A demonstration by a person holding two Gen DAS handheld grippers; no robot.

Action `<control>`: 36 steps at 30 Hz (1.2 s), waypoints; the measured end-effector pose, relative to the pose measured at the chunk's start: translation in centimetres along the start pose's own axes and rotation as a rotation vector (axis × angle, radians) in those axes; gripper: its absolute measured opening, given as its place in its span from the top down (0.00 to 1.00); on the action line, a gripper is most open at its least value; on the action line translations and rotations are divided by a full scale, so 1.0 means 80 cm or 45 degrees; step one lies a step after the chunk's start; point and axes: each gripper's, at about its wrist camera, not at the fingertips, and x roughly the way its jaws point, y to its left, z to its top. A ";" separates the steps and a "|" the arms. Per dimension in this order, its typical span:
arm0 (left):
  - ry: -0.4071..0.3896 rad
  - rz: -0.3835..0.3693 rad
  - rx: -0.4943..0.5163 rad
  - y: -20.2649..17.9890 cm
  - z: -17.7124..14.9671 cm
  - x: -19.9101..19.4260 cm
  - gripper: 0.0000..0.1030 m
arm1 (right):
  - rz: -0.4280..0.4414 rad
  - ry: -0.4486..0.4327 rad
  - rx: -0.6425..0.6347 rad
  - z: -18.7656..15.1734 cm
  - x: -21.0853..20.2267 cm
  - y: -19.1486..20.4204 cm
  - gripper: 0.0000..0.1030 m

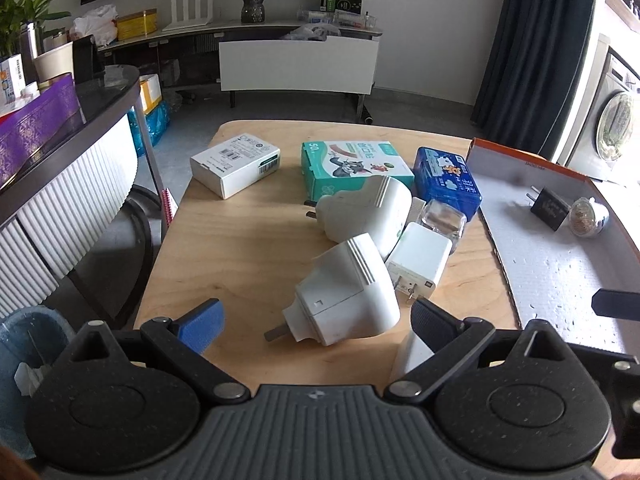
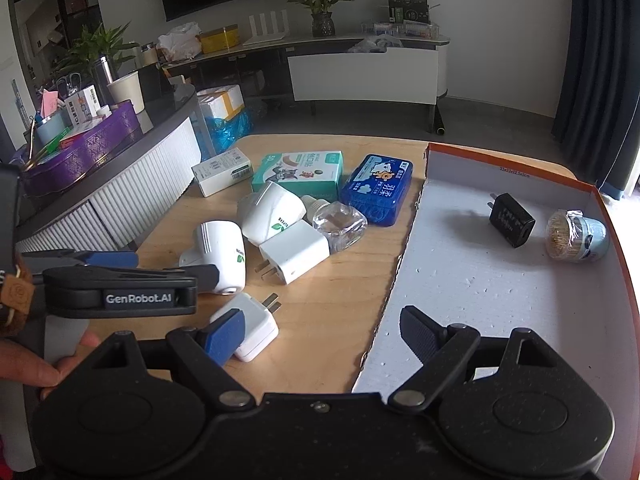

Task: Organize rigid objects
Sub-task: 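Grasp the large white plug adapter with the left gripper, then grasp the white square charger with the right gripper while the left holds the adapter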

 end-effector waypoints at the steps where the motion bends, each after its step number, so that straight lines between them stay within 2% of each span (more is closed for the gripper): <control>1: 0.000 -0.008 0.010 -0.001 0.000 0.005 0.01 | 0.004 0.000 -0.001 0.000 0.000 0.000 0.03; 5: -0.007 -0.032 0.052 -0.001 0.000 0.023 0.03 | 0.015 0.008 0.001 -0.002 0.003 0.002 0.03; 7: 0.007 -0.071 0.064 0.001 0.000 0.031 0.17 | 0.018 0.017 -0.008 -0.004 0.006 0.005 0.03; 9: 0.026 -0.121 0.052 0.004 -0.002 0.037 0.28 | 0.026 0.024 -0.016 -0.006 0.009 0.007 0.03; 12: -0.017 -0.117 0.089 0.001 -0.010 0.033 0.29 | 0.039 0.037 -0.027 -0.008 0.014 0.013 0.03; 23: -0.108 -0.015 -0.039 0.032 -0.002 -0.009 0.29 | 0.088 0.083 -0.145 -0.013 0.052 0.054 0.03; 28: -0.134 0.001 -0.090 0.045 0.000 -0.025 0.29 | 0.075 0.103 -0.094 -0.009 0.081 0.062 0.04; 29: -0.138 -0.002 -0.095 0.046 0.000 -0.027 0.29 | 0.062 0.107 -0.098 -0.009 0.086 0.064 0.06; 30: -0.141 -0.001 -0.099 0.047 0.000 -0.028 0.29 | 0.053 0.105 -0.105 -0.010 0.090 0.067 0.12; 31: -0.142 0.000 -0.103 0.047 0.000 -0.028 0.29 | 0.044 0.105 -0.114 -0.011 0.094 0.069 0.25; 32: -0.142 -0.003 -0.105 0.047 0.000 -0.028 0.29 | 0.032 0.108 -0.123 -0.012 0.098 0.071 0.26; 33: -0.142 -0.006 -0.106 0.047 0.000 -0.029 0.29 | 0.011 0.092 -0.146 -0.014 0.099 0.074 0.37; 36: -0.143 -0.017 -0.112 0.045 0.000 -0.030 0.29 | 0.007 0.073 -0.130 -0.014 0.096 0.070 0.38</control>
